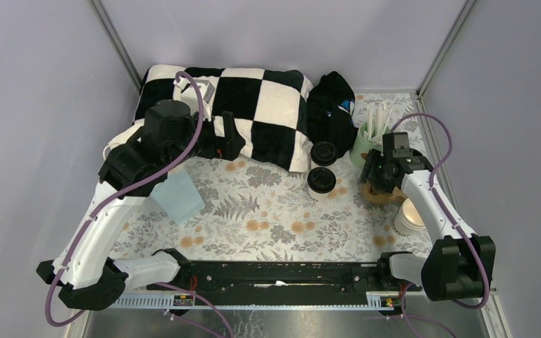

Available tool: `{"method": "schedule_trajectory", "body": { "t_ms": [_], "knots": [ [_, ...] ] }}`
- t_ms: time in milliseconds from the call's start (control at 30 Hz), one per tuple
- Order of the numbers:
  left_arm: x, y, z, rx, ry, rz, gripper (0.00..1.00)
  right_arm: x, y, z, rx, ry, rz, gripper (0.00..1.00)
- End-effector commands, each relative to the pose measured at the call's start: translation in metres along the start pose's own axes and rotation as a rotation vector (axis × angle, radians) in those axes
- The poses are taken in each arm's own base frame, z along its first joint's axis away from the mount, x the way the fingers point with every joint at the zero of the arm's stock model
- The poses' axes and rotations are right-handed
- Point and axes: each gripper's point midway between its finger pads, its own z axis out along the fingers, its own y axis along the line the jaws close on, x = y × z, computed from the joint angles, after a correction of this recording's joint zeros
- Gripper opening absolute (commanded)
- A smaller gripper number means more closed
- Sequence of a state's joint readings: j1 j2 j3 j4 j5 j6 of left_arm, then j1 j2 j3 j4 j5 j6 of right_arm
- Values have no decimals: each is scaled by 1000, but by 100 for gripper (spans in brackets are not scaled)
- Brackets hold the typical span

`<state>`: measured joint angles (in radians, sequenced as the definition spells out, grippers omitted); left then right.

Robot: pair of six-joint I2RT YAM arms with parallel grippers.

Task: Pack the takeout coffee

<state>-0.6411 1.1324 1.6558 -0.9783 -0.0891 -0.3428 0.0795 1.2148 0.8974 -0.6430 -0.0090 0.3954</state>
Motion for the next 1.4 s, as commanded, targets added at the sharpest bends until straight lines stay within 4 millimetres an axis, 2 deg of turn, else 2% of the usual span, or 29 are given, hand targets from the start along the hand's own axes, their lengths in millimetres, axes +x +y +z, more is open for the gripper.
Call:
{"method": "schedule_trajectory", "body": {
  "t_ms": [0, 67, 133, 333, 533, 633, 800, 933, 1133, 1367],
  "knots": [
    [-22, -4, -5, 13, -69, 12, 99, -21, -11, 11, 34, -33, 4, 59],
    [-22, -5, -4, 18, -66, 14, 99, -23, -20, 22, 16, -18, 52, 53],
    [-22, -5, -5, 19, -68, 16, 99, -27, -16, 27, -38, -19, 76, 52],
    [-21, -3, -7, 13, -69, 14, 99, -25, -14, 34, -77, 7, 52, 53],
    [-20, -2, -8, 8, -71, 16, 99, -20, -10, 37, -113, 31, 43, 58],
    [-19, -1, -8, 8, -67, 18, 99, -19, -10, 38, -109, 39, 39, 57],
    [-19, -2, -7, 9, -66, 21, 99, -20, -10, 39, -114, 39, 36, 49],
    [-18, -1, -7, 9, -65, 21, 99, -17, -9, 39, -120, 45, 36, 39],
    [-18, -2, -7, 10, -64, 20, 99, -16, -7, 36, -131, 46, 36, 32],
    [-19, -2, -7, 11, -65, 18, 99, -17, -6, 25, -132, 47, 22, 22]
  ]
}}
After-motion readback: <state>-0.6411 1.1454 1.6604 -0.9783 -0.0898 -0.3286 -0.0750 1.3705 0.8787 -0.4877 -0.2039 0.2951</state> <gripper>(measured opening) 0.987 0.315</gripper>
